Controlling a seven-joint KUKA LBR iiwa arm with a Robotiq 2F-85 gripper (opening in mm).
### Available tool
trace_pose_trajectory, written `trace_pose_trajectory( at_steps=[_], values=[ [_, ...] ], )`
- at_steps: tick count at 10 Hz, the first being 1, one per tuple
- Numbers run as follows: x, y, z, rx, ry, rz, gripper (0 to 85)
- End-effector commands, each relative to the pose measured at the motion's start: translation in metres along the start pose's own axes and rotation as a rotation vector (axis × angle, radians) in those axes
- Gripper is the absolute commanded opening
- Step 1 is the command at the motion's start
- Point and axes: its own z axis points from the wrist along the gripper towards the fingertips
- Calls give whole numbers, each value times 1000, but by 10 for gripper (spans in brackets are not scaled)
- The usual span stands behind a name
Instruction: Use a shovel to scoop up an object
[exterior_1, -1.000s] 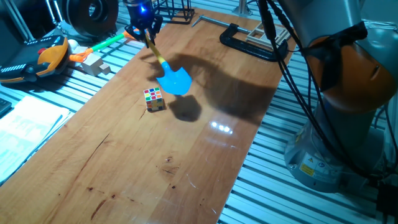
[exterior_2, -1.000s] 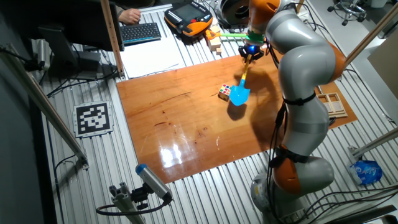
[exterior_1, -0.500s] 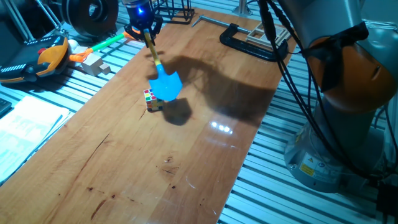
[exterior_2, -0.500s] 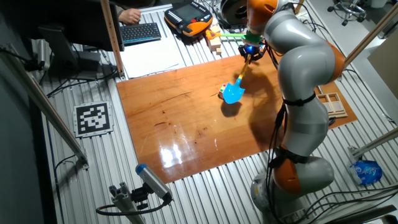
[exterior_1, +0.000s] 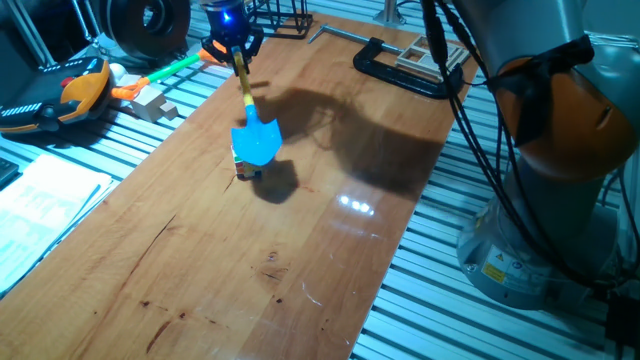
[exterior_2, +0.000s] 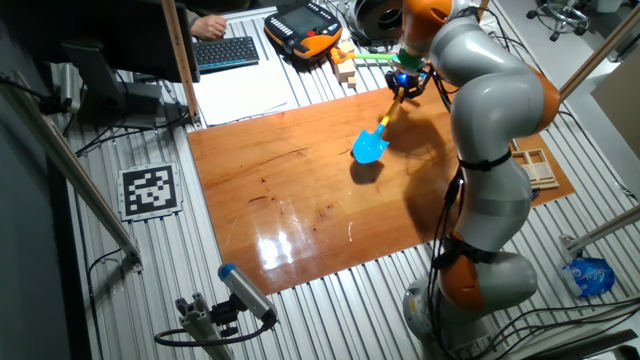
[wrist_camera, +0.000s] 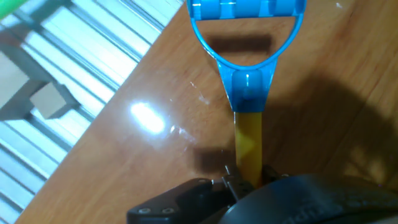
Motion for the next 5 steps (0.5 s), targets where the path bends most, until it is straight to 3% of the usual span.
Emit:
trace_pose_trajectory(
  at_steps=[1, 2, 5],
  values=[
    [-14, -10, -4, 5, -12, 2, 0],
    [-27, -16, -8, -10, -21, 15, 0],
    [-46, -38, -1, -50, -99, 39, 0]
  ],
)
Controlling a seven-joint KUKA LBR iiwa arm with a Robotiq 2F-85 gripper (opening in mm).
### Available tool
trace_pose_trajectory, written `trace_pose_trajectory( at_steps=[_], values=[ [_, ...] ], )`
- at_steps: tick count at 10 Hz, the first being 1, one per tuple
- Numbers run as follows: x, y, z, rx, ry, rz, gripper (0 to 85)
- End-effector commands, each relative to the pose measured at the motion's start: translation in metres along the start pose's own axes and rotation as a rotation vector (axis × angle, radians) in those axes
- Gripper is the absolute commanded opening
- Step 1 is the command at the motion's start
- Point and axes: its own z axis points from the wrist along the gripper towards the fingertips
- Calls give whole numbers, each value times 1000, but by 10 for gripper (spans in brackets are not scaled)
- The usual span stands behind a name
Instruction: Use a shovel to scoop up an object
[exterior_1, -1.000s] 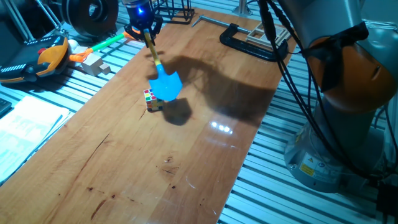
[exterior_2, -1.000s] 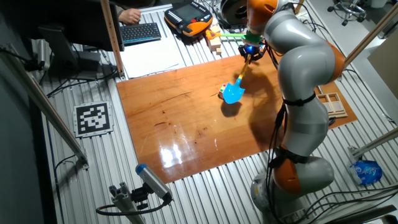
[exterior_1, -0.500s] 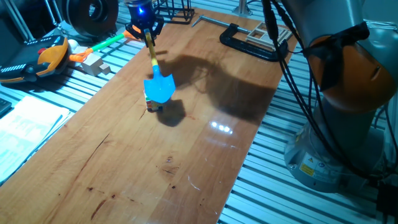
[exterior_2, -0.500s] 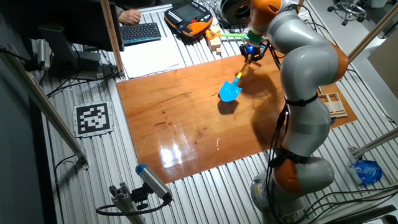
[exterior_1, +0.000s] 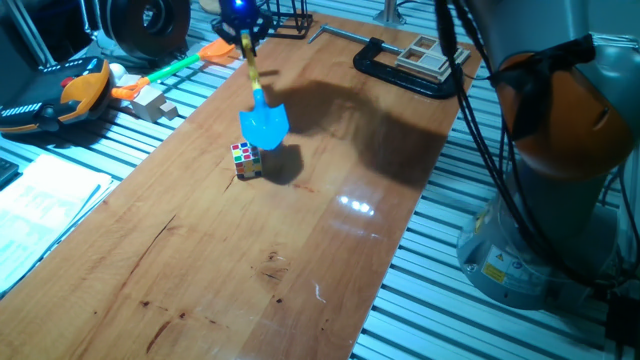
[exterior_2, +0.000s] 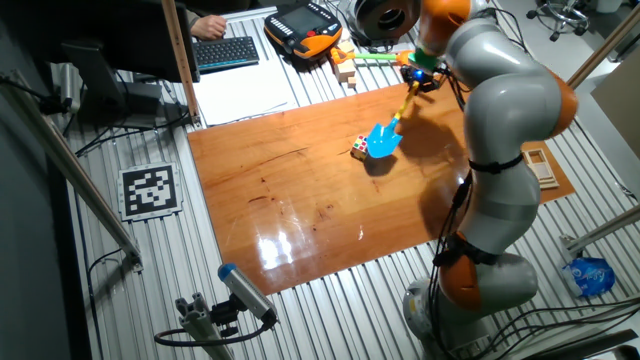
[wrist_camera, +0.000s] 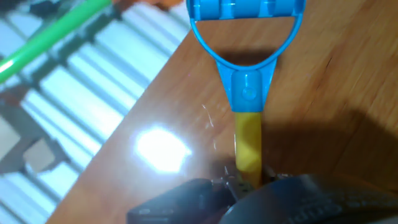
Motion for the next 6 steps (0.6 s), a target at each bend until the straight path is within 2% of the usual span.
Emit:
trace_pose_trajectory(
  at_steps=[1, 4, 6],
  values=[
    [-12, -11, 3, -2, -3, 16, 0],
    [-23, -19, 1, 0, 12, 78, 0],
    [-33, -28, -3, -4, -15, 136, 0]
  ],
)
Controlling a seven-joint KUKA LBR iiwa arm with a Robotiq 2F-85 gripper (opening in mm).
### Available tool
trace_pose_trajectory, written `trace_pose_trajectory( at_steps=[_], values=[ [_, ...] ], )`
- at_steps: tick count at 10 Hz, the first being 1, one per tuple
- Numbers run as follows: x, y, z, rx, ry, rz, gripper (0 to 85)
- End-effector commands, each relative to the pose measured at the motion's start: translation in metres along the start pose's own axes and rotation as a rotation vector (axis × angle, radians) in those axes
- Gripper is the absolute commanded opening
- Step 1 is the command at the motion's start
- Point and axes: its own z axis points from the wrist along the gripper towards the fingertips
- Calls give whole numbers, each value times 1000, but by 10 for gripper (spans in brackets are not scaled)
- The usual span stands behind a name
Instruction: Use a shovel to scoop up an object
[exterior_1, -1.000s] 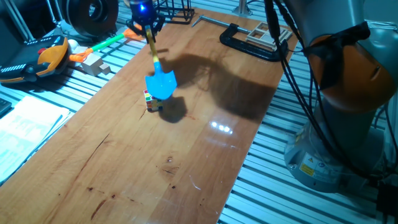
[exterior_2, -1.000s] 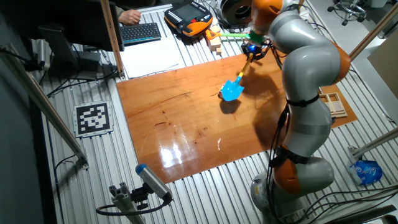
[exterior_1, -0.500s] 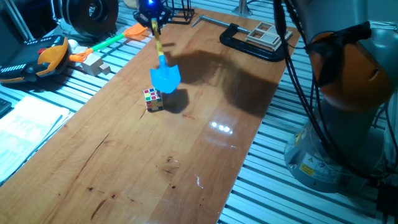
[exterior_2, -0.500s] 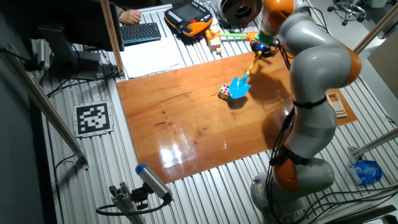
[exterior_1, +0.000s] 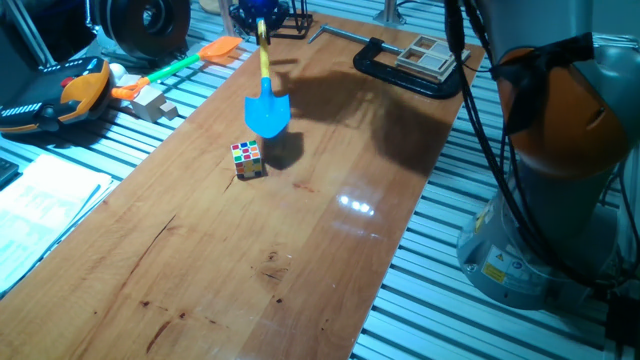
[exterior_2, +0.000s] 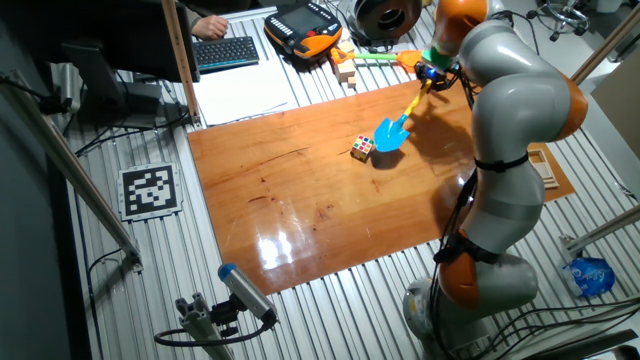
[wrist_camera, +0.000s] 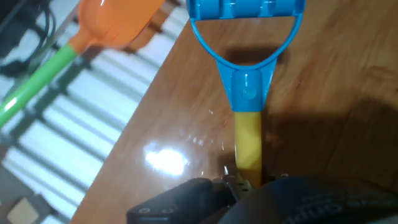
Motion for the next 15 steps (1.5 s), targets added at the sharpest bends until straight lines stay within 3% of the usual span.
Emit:
trace_pose_trajectory(
  at_steps=[1, 2, 4, 8, 12, 15],
  values=[
    [-2, -3, 0, -2, -25, 34, 0],
    [-7, -7, 0, -3, -53, 53, 0],
    [-16, -16, 2, 12, -43, 81, 0],
    [-24, -31, 11, -3, -79, 128, 0],
    [-32, -39, 16, -24, -144, 197, 0],
    [-32, -41, 19, -15, -144, 230, 0]
  ],
)
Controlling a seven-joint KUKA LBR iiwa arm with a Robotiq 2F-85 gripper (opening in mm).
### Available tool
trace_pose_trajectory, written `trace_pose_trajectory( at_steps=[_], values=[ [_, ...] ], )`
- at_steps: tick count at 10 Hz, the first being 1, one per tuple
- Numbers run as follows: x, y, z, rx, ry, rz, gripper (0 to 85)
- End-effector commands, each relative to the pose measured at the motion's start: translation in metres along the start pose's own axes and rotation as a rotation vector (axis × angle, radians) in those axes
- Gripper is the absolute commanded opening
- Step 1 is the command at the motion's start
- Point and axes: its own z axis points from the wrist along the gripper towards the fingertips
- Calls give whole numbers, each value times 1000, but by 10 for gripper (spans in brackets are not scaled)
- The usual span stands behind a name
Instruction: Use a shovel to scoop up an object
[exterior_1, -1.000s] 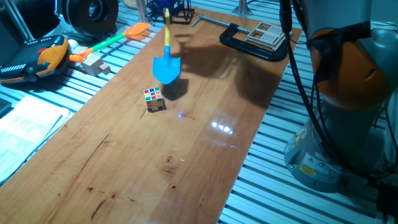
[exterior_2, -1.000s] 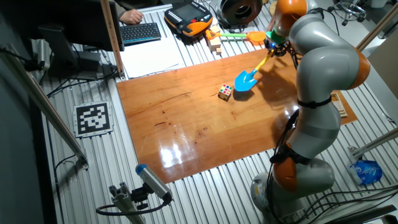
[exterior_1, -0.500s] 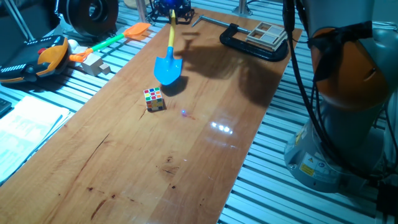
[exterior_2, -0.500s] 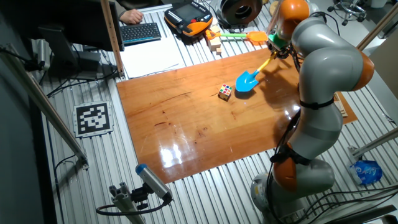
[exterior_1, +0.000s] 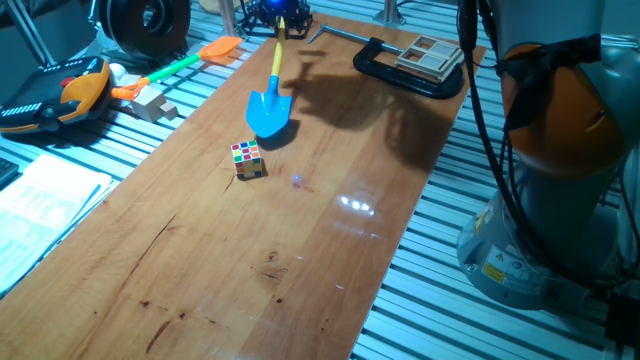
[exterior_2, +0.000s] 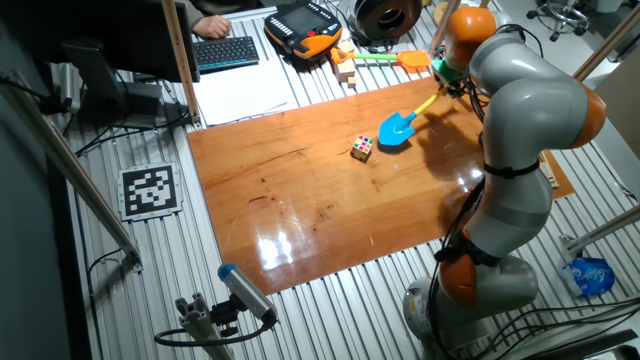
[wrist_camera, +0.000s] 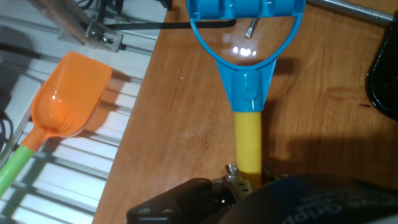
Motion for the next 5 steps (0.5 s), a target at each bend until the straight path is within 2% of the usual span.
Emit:
trace_pose_trajectory(
  at_steps=[1, 3, 5],
  values=[
    [1, 0, 0, 2, -6, 8, 0],
    [4, 2, 1, 0, -18, 18, 0],
    [8, 0, 4, -10, -44, 20, 0]
  ],
)
